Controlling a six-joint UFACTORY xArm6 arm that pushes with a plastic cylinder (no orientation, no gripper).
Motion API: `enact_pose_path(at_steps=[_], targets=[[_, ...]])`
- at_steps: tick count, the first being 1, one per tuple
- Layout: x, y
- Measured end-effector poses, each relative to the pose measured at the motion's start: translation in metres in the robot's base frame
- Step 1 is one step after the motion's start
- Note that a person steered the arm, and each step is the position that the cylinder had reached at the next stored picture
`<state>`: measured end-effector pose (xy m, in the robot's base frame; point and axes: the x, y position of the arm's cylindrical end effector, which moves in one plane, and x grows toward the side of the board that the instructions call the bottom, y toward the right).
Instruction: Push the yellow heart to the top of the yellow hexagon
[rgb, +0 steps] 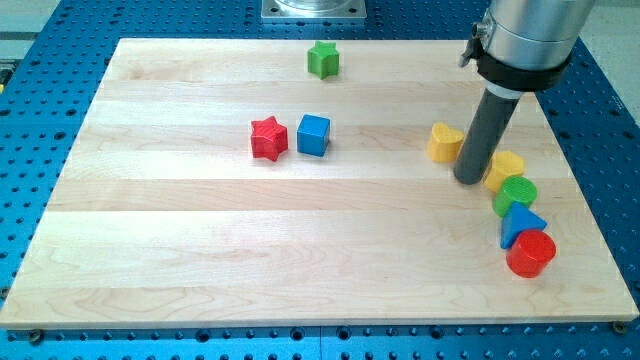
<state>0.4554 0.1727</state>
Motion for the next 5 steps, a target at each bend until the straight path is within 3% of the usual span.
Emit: enact_pose_path(at_steps=[1, 5], targets=[[0.0, -0.047], [-0.084, -0.022]])
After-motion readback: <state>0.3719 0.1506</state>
